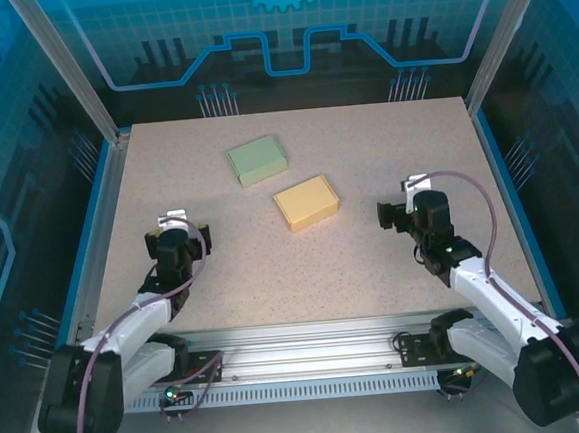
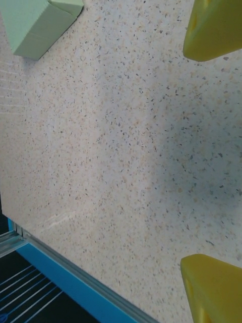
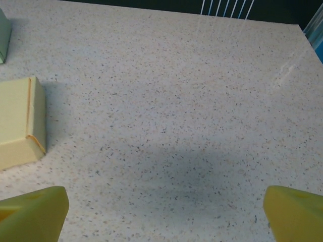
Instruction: Fold the paper box
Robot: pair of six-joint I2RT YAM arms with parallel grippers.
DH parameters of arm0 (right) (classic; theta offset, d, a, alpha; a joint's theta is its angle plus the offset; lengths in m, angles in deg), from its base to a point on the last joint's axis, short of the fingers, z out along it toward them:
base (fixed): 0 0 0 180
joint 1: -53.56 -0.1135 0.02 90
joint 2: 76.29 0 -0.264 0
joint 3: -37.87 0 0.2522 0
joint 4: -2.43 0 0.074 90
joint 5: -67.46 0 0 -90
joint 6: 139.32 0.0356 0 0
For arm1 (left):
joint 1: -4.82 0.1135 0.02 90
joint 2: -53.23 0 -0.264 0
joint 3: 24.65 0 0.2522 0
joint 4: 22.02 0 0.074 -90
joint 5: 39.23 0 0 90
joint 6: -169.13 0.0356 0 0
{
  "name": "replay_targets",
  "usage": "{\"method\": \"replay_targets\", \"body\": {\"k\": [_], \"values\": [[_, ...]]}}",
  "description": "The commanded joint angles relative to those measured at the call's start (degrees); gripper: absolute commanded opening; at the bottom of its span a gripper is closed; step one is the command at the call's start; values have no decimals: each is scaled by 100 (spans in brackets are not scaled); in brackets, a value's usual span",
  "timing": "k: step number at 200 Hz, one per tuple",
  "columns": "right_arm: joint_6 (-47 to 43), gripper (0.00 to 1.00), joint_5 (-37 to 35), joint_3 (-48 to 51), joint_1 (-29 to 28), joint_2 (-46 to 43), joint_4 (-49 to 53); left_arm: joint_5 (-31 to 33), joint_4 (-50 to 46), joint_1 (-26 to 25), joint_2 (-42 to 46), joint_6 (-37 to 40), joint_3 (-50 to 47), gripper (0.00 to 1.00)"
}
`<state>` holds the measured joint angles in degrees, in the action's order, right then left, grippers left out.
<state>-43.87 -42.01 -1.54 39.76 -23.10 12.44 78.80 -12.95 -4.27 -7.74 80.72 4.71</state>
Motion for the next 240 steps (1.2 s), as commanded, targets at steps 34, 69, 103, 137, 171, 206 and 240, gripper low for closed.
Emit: {"method": "replay_targets", "body": {"k": [34, 69, 103, 137, 171, 206, 240], "values": [[-351, 100, 99, 507, 528, 112, -1701, -818, 2322, 144, -1320, 351, 94, 99], [-345, 100, 283, 650, 664, 104, -1844, -1329, 3180, 286, -2141, 189, 206, 99], [-353, 100, 588, 789, 797, 149, -2146, -1389, 3628, 468, -2783, 15, 296, 99], [-463, 100, 997, 1085, 916, 630, -3084, -2436, 2986, 983, -2765, -290, 614, 99], [-544, 100, 1400, 1045, 970, 1519, -3825, -2438, 2991, 983, -2763, -281, 604, 99], [-686, 100, 1919, 827, 1040, 2450, -4535, -2435, 2991, 979, -2765, -274, 611, 99], [-761, 100, 2103, 465, 1079, 3271, -4651, -2435, 2990, 979, -2769, -273, 611, 99]]}}
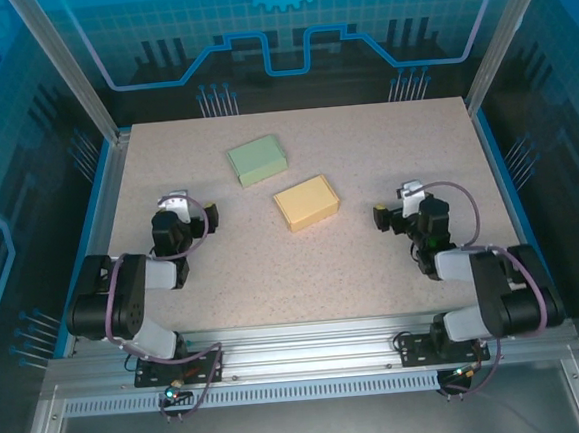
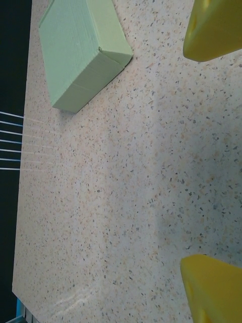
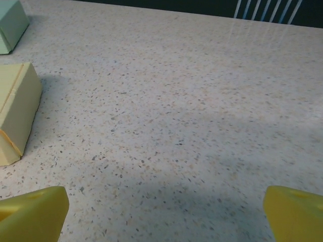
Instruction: Fold the paper box
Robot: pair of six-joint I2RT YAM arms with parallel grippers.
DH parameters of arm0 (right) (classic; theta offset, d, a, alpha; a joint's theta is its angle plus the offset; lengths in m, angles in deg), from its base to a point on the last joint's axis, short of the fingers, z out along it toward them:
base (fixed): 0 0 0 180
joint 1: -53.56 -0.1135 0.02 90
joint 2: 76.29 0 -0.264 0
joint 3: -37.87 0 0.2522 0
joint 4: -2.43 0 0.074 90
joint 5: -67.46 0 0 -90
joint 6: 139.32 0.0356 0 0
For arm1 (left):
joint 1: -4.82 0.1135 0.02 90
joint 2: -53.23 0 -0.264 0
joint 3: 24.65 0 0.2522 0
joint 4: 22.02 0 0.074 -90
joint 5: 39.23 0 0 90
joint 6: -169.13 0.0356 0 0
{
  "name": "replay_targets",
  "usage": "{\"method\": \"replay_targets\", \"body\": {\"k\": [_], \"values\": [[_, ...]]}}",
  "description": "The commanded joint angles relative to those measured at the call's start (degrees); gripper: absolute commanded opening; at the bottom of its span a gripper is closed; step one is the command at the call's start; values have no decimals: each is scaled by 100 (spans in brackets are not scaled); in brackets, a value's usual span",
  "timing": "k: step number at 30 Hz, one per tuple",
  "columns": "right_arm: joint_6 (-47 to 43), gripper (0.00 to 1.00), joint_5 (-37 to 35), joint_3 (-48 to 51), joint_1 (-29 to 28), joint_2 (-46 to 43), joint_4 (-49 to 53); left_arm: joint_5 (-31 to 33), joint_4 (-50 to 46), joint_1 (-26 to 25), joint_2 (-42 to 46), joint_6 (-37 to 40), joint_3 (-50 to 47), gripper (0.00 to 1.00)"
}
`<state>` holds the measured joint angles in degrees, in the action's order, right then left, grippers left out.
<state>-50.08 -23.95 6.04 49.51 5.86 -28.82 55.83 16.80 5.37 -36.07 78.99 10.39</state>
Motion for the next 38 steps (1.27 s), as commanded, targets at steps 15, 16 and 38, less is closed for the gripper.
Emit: {"method": "replay_targets", "body": {"k": [15, 16, 38], "values": [[48, 100, -146, -661, 80, 399, 195, -145, 16, 15, 62, -91, 42, 99], [47, 100, -145, -664, 81, 398, 195, -140, 17, 8, 68, -91, 35, 99], [44, 100, -145, -663, 87, 399, 195, -462, -70, 1, 56, 32, 93, 99]]}}
